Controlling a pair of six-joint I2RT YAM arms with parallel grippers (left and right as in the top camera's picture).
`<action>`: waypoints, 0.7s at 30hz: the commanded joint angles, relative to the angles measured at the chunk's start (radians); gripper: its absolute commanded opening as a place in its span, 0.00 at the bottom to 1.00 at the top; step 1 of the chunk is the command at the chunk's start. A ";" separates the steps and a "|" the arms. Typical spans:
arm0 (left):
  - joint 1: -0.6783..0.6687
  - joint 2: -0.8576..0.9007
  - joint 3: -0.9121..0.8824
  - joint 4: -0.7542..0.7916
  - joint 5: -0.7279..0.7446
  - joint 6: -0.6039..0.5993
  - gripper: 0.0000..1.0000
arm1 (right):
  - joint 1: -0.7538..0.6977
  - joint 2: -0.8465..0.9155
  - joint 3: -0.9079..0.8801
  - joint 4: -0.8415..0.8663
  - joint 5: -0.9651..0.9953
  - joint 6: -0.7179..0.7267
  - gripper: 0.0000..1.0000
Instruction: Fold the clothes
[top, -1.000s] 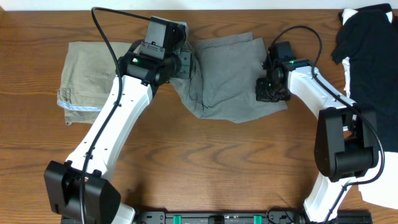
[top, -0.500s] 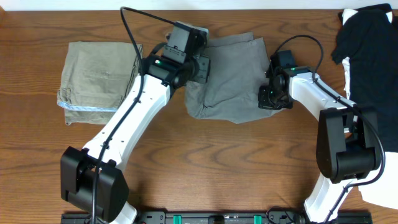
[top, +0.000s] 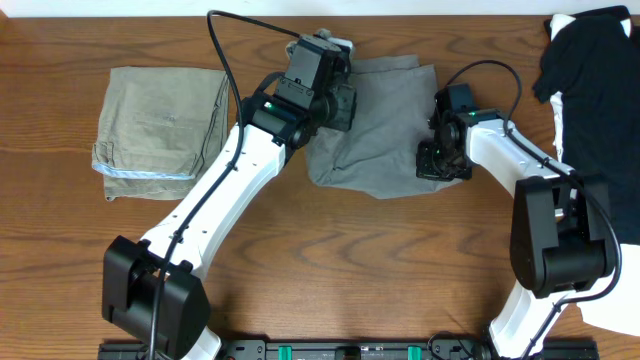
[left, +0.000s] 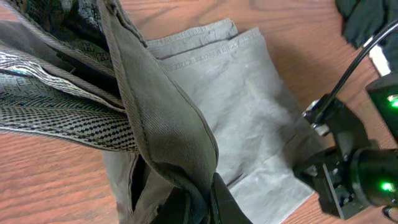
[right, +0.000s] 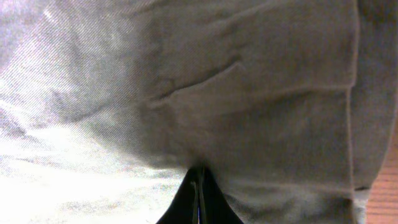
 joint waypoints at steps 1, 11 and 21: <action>-0.025 0.024 0.027 0.031 0.001 -0.024 0.07 | -0.005 0.032 -0.051 -0.019 0.018 0.032 0.01; -0.080 0.100 0.027 0.108 0.001 -0.024 0.07 | -0.003 0.032 -0.051 -0.026 0.018 0.031 0.01; -0.099 0.167 0.026 0.136 0.001 -0.025 0.07 | -0.003 0.032 -0.051 -0.011 0.018 0.058 0.01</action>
